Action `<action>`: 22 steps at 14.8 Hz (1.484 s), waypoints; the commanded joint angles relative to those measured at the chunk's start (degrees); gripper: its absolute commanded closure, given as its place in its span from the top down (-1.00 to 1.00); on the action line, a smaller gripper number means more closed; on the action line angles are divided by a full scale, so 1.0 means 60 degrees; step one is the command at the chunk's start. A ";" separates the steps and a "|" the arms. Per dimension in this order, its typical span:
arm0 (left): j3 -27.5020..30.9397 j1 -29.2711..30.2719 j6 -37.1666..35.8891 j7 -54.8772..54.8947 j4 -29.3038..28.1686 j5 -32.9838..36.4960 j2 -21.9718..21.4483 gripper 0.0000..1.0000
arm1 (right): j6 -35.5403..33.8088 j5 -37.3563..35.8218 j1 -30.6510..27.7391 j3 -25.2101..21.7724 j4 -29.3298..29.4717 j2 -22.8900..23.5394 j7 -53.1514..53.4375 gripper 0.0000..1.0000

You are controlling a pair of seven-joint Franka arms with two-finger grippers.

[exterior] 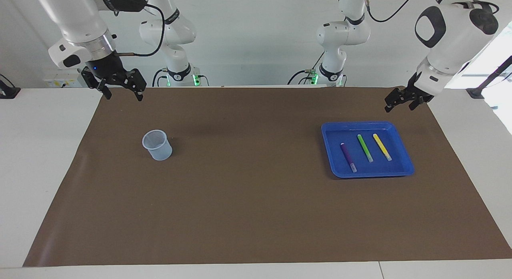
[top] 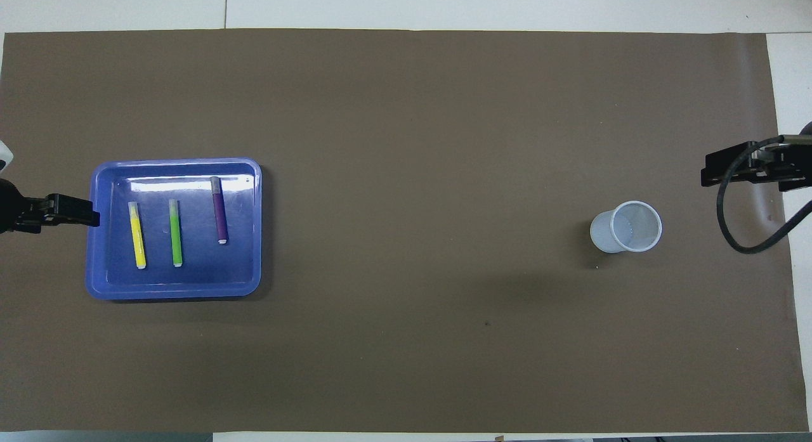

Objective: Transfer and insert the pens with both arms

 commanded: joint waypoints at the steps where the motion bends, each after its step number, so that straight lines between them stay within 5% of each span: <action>1: -0.0043 0.0339 0.1505 0.0489 -0.0541 -0.0036 0.0836 1.00 | 0.0068 0.0028 -0.0173 0.0100 -0.0224 -0.0196 -0.0168 1.00; 4: -0.0043 0.0472 0.2561 0.0490 -0.0643 -0.0036 0.1687 0.92 | 0.0068 0.0028 -0.0173 0.0100 -0.0224 -0.0196 -0.0168 1.00; 8: -0.0058 0.0457 0.3690 0.0387 -0.1243 -0.0036 0.1967 0.66 | 0.0068 0.0028 -0.0173 0.0100 -0.0224 -0.0196 -0.0168 1.00; 22: -0.0058 0.0296 0.3809 0.0123 -0.1522 -0.0051 0.2334 0.27 | 0.0068 0.0028 -0.0173 0.0100 -0.0224 -0.0196 -0.0168 1.00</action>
